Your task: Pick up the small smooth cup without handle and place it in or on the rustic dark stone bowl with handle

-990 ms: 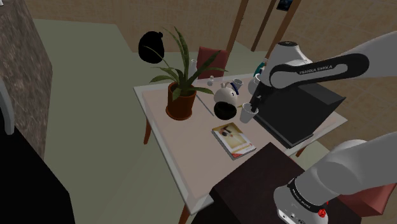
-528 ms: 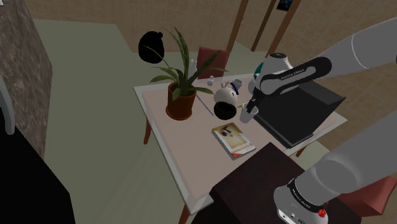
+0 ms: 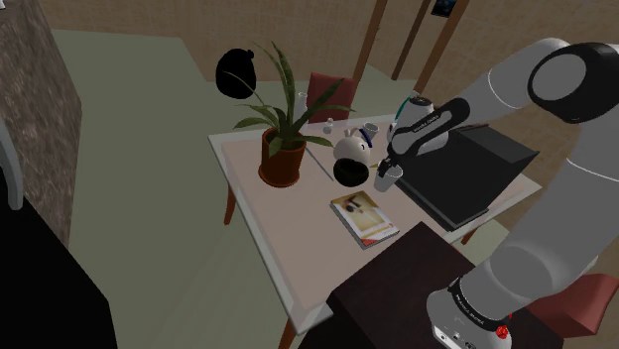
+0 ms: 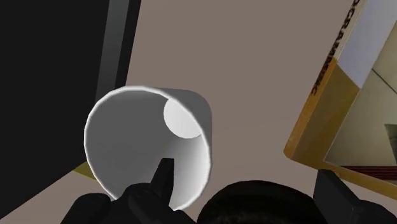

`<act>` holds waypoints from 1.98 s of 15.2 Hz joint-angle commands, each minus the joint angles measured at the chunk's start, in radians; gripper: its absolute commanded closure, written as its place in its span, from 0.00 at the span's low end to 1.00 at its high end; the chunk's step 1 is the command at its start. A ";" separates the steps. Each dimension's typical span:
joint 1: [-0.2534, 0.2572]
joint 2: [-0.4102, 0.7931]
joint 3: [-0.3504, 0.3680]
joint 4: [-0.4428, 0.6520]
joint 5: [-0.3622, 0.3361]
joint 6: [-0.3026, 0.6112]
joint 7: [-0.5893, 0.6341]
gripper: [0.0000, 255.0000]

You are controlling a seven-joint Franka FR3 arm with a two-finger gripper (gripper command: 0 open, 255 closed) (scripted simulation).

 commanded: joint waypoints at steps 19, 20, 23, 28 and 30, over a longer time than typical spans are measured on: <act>-0.054 0.227 0.016 0.117 0.040 0.129 -0.043 1.00; -0.054 0.227 0.016 0.117 0.040 0.129 -0.043 1.00; -0.054 0.227 0.016 0.117 0.040 0.129 -0.043 1.00; -0.054 0.227 0.016 0.117 0.040 0.129 -0.043 1.00; -0.053 0.200 0.015 0.112 0.039 0.108 -0.047 1.00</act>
